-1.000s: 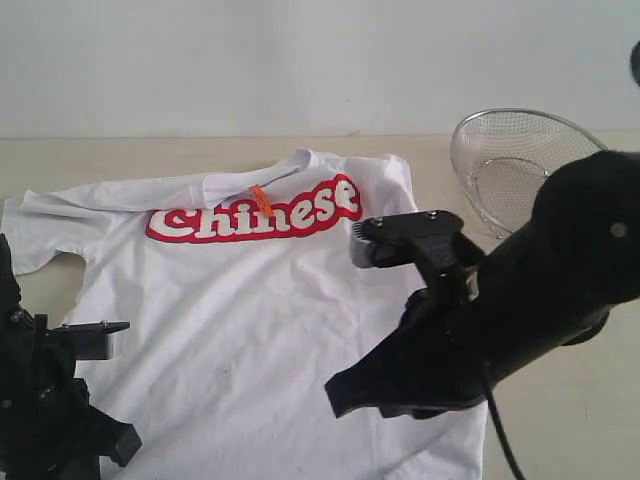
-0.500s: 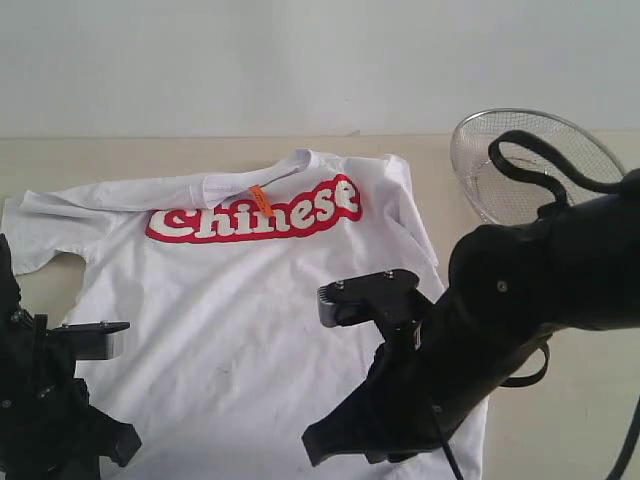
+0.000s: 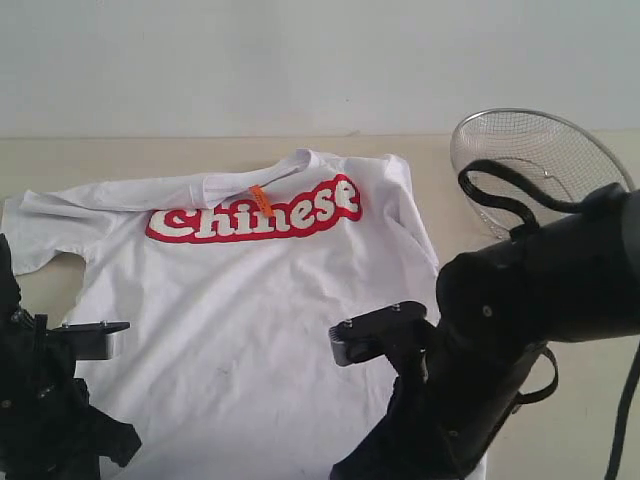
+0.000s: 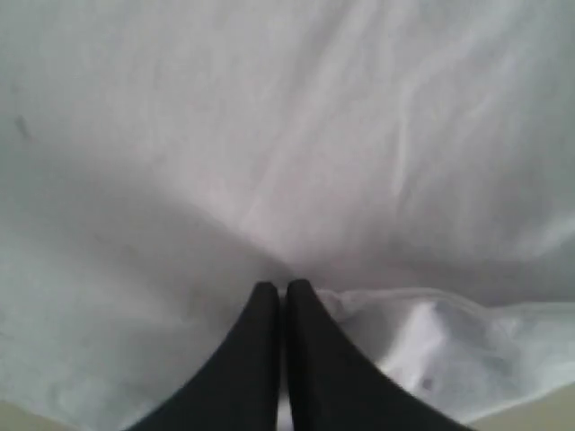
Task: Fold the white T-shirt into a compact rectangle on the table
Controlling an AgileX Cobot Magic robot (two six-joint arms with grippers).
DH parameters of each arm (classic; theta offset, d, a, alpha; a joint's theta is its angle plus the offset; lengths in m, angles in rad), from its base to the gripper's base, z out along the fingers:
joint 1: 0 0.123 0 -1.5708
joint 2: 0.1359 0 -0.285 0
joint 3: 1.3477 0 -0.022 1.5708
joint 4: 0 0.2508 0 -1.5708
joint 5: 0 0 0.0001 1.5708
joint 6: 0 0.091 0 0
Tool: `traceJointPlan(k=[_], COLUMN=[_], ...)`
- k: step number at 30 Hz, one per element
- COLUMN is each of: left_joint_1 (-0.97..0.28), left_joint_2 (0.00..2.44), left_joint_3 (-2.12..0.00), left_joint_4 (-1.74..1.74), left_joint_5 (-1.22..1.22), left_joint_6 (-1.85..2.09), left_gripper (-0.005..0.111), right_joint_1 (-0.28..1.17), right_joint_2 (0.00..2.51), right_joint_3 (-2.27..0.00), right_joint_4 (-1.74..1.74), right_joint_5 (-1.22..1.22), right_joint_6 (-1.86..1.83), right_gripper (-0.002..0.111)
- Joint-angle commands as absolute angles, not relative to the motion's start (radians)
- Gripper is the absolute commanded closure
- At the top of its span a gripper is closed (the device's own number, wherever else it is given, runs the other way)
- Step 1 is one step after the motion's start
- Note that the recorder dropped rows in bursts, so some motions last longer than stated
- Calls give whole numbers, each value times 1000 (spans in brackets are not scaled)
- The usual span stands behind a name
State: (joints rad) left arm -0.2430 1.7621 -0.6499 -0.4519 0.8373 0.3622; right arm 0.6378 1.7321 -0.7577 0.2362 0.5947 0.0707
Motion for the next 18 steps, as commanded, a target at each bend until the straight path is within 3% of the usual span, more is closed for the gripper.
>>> traceJointPlan(k=[1,18], left_joint_1=[-242,-242], left_joint_2=[1773,1773], left_joint_3=[-642,-642], left_joint_4=[-409,-410], left_joint_5=[816,818], left_joint_6=[351,351], left_gripper=[102,102], right_joint_1=[636,596], right_joint_2=[1719,1482], right_joint_3=[-756,-651], right_joint_4=[0,-255], right_joint_5=[733,842], right_joint_6=[240,498], right_gripper=[108,108])
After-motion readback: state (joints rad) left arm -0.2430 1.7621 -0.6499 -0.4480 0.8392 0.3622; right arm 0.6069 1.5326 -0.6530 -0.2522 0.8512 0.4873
